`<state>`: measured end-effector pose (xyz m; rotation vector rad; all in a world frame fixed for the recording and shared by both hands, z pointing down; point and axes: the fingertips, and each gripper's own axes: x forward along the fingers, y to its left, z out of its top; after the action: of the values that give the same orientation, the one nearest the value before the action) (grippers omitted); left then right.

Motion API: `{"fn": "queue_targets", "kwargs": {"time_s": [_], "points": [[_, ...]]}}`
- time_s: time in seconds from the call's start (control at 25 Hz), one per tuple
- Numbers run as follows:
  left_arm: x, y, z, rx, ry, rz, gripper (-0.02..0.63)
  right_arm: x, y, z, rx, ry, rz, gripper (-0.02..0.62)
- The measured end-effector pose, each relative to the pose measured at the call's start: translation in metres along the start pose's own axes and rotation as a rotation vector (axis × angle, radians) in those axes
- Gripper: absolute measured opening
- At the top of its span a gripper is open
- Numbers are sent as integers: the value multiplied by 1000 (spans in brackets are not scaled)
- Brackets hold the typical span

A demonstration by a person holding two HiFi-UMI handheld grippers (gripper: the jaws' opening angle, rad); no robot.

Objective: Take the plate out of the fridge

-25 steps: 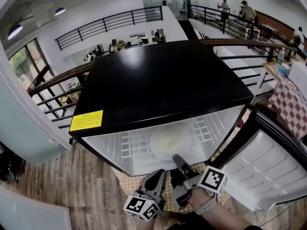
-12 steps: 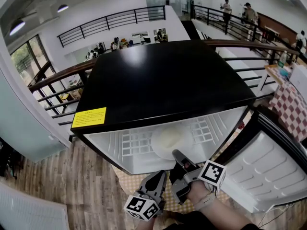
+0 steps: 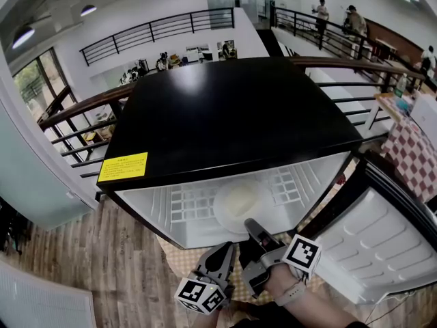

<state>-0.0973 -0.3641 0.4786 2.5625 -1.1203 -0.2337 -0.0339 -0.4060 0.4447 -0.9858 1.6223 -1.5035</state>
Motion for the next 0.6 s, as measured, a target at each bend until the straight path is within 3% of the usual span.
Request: {"fn": "queue_targets", "kwargs": {"time_s": [0.6], "points": [[-2,1,-1,-6,-8,13,9,17,-3,7,-19,-24,-31,56]]}}
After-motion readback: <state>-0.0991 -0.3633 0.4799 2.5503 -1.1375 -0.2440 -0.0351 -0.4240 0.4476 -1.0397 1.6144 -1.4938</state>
